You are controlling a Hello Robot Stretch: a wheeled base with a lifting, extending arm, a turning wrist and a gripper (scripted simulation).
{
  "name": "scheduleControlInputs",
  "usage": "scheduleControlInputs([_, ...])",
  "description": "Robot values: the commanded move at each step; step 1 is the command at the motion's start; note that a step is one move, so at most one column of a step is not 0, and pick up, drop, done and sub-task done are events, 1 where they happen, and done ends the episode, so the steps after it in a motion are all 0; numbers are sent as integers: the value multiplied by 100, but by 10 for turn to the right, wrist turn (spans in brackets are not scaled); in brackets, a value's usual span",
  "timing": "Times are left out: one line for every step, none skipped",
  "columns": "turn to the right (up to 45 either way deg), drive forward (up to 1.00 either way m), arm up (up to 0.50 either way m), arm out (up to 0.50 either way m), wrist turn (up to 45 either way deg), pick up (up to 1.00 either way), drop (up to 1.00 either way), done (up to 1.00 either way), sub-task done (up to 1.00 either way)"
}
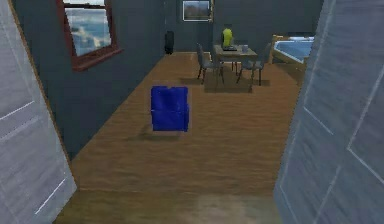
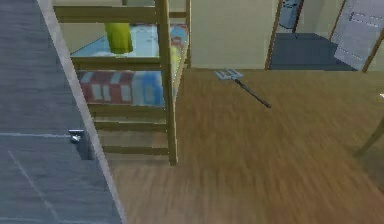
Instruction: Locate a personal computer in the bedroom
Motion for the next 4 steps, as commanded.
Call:
scheduleControlInputs([0, 100, 0, 0, 0, 0, 0, 0, 0])
scheduleControlInputs([60, 0, 0, 0, 0, 0, 0, 0, 0])
scheduleControlInputs([30, 0, 0, 0, 0, 0, 0, 0, 0])
scheduleControlInputs([0, 50, 0, 0, 0, 0, 0, 0, 0])
